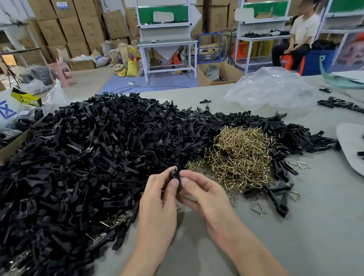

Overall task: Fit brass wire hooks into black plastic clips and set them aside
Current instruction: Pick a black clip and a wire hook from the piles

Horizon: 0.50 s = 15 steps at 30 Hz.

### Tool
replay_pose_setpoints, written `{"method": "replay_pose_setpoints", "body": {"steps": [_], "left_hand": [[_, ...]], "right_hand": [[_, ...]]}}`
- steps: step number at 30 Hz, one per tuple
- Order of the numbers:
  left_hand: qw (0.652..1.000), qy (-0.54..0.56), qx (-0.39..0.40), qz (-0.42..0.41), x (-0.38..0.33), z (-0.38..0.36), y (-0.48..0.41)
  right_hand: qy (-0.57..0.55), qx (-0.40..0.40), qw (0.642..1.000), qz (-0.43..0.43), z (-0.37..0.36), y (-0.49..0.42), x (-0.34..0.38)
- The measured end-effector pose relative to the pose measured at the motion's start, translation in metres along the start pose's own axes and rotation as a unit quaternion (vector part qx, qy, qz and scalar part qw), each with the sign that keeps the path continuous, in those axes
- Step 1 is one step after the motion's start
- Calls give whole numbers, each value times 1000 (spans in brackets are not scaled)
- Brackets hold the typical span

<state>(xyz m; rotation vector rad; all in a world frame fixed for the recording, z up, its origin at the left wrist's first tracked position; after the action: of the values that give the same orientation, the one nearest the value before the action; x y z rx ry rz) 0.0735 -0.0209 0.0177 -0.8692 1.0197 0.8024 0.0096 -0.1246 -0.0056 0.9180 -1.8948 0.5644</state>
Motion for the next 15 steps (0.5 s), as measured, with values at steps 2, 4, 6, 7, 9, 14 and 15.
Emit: {"method": "replay_pose_setpoints", "body": {"steps": [2, 4, 6, 7, 9, 14, 15], "left_hand": [[1000, -1, 5, -3, 1, -2, 1], [1000, 19, 14, 14, 3, -3, 1], [998, 44, 24, 29, 5, -4, 1], [998, 52, 27, 34, 5, -4, 0], [996, 65, 31, 44, 6, -4, 0], [988, 123, 42, 83, 10, -3, -4], [985, 135, 46, 94, 11, -3, -4]], "right_hand": [[-18, -26, 1000, 2, 6, -3, 3], [-48, -43, 998, -3, 11, -5, 5], [-77, -47, 996, -12, 14, -6, 4], [-83, -47, 995, -16, 15, -6, 4], [-90, -44, 995, -19, 16, -6, 4], [-99, -39, 994, -15, 18, -10, 1], [-96, -39, 995, -15, 18, -11, 0]]}}
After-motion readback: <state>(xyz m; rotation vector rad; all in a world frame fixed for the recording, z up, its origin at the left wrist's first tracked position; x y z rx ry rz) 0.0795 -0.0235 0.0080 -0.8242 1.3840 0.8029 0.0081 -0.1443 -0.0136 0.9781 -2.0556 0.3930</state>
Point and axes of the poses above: each hand's wrist, its own y-axis away from the middle knuckle, its own z-axis out of the back of the hand, x = y × z, the point moved 5 cm from there along -y, towards the middle knuckle, and after that the axes turned 7 degrees about z, right-handed, at the moved point
